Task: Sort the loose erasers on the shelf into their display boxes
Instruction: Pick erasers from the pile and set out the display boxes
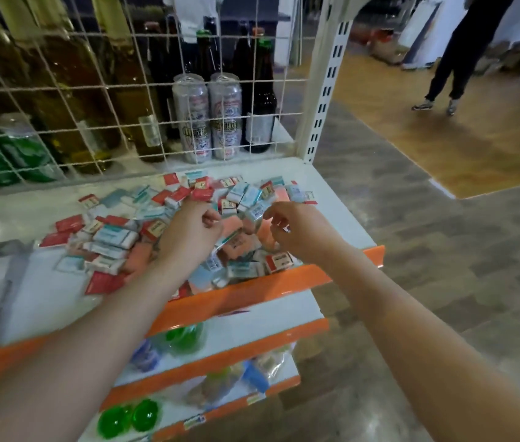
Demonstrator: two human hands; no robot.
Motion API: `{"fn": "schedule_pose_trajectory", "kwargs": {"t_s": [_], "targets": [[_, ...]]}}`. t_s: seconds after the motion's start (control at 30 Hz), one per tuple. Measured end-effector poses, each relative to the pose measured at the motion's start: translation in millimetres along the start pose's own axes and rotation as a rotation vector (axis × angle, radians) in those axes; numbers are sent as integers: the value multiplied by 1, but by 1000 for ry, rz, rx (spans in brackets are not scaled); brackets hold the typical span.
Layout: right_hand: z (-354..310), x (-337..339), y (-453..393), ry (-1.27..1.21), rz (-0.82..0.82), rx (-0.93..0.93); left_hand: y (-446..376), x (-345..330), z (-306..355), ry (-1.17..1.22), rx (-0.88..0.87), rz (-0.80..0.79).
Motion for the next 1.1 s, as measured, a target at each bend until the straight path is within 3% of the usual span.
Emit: {"fn": "schedule_pose_trajectory", "kwargs": {"t_s": [0.23, 0.43, 1.1], "targets": [[1, -3, 1, -23, -26, 136, 18, 18, 5, -28, 64, 83], [-9, -5, 14, -42, -7, 185, 50, 49, -6, -79, 59, 38], [-118, -84, 80, -91, -189, 368, 180, 110, -82, -178, 278, -17]]}}
Point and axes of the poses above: each hand's wrist, its own y-axis away from the middle knuckle, its own x-axis out of the back of the hand, z = x × y, the point moved 3 cm from there along -y, towards the middle knuckle, and after that the axes turned 3 degrees about y, right-handed, at the moved point
